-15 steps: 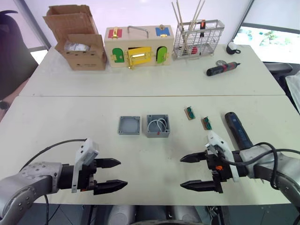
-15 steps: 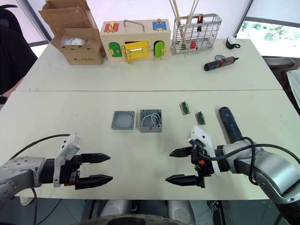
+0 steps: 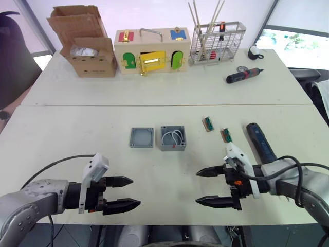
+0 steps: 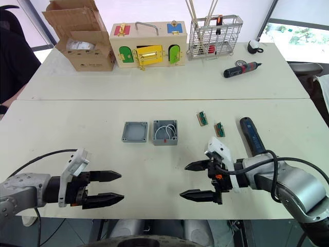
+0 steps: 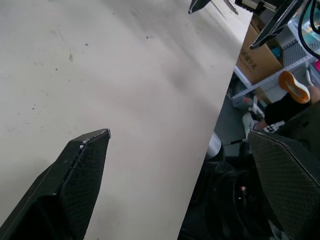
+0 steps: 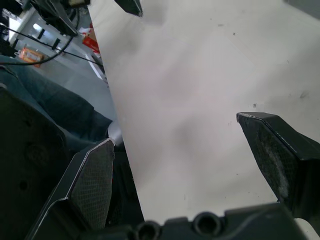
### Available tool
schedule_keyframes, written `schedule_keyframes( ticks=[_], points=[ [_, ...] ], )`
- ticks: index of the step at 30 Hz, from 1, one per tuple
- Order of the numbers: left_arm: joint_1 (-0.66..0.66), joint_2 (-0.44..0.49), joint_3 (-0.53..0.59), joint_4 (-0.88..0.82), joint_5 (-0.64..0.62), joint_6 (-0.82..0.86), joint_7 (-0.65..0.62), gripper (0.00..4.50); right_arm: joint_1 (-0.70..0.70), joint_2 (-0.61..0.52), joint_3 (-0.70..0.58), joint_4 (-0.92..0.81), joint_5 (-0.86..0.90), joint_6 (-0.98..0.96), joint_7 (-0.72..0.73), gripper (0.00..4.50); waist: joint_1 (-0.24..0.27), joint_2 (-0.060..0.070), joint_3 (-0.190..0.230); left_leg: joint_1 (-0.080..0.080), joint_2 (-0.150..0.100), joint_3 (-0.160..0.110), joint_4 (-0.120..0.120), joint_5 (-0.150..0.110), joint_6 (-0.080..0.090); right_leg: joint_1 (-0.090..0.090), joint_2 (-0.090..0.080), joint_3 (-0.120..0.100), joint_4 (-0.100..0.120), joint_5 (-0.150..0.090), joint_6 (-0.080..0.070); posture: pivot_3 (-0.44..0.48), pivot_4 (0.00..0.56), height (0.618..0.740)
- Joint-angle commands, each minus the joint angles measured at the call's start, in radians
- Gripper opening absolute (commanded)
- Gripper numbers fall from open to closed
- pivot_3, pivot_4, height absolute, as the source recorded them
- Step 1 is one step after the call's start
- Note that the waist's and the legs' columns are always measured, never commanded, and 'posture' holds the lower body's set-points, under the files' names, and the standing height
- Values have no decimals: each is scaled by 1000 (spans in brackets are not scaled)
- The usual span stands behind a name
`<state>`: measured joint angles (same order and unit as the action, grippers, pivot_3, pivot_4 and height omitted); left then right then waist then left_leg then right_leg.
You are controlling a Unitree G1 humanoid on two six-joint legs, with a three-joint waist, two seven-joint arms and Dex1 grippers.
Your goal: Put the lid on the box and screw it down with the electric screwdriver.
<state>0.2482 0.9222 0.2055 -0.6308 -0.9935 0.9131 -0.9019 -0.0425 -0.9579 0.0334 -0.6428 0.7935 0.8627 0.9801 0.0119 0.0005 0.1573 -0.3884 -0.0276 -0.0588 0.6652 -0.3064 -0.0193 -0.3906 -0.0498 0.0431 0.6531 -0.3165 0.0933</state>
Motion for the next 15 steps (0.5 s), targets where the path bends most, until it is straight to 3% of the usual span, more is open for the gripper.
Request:
schedule_keyframes(
  ticks=[1, 7, 10, 15],
  points=[
    [-12, 1, 20, -14, -21, -2, -2, 4500, -21, 16, -16, 8, 18, -29, 25, 4440, 0, 0, 0, 0, 0, 0, 0, 0, 0, 0, 0, 0, 0, 0, 0, 0, 150, 740],
    [-21, 35, -3, 11, 94, -42, -2, 4500, -68, 17, -41, 11, 31, 11, -20, 4440, -1, 0, 0, 0, 0, 0, 0, 0, 0, 0, 0, 0, 0, 0, 0, 0, 150, 740],
    [-38, 131, -69, 23, 187, -51, -57, 4500, -53, 15, -70, -23, 72, 51, -55, 4440, 1, 0, 0, -1, 0, 0, 0, 0, 0, -1, 0, 0, 0, 0, 0, 0, 150, 740],
    [-162, 158, -127, 133, 246, -100, -138, 4500, -46, 15, -105, -53, 116, 106, -129, 4440, 0, 0, 0, -1, 0, 0, 0, 0, 0, -1, 0, 0, 0, 0, 0, 0, 150, 740]
  ],
)
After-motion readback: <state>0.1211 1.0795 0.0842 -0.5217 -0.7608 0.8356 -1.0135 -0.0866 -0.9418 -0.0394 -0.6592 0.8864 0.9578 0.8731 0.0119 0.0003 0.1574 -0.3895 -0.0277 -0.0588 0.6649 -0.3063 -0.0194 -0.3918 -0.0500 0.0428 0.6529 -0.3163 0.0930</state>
